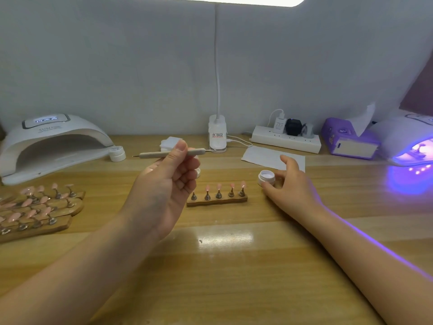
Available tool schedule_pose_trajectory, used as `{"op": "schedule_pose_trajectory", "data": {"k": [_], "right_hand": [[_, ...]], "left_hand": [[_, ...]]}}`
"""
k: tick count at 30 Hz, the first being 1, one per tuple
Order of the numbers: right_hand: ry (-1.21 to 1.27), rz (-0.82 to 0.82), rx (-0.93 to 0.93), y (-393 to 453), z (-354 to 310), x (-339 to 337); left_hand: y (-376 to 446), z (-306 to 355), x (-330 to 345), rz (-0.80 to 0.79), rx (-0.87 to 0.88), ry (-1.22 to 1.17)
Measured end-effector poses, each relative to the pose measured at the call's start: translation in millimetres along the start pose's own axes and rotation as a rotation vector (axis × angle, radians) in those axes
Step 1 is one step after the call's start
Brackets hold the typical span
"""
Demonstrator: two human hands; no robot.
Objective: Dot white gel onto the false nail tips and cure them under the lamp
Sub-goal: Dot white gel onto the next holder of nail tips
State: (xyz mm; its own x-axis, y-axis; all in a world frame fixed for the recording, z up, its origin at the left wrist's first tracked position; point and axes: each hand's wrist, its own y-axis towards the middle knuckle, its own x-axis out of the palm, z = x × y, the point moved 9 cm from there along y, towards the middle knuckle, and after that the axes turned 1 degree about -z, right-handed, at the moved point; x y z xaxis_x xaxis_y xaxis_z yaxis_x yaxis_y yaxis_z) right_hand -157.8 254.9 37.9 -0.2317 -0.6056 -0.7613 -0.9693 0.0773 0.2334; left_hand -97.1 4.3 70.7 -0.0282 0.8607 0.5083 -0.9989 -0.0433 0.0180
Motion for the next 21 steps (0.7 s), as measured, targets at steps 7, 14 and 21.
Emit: {"op": "schedule_pose_trajectory", "data": {"k": [7,14,21], "right_hand": [[-0.270,0.161,-0.393,-31.0,-69.8,-17.8],[-0.328,0.000,-0.292,-30.2,-63.4,7.2],[-0.154,-0.048,-0.249,-28.8,-52.4,17.9]], "left_hand": [[1.8,-1.9,-7.4,0.033,0.079,0.113],[2.7,3.5,-31.8,0.205,0.197,0.211],[7.0,-9.2,-46.8,0.275,0.143,0.222]]}}
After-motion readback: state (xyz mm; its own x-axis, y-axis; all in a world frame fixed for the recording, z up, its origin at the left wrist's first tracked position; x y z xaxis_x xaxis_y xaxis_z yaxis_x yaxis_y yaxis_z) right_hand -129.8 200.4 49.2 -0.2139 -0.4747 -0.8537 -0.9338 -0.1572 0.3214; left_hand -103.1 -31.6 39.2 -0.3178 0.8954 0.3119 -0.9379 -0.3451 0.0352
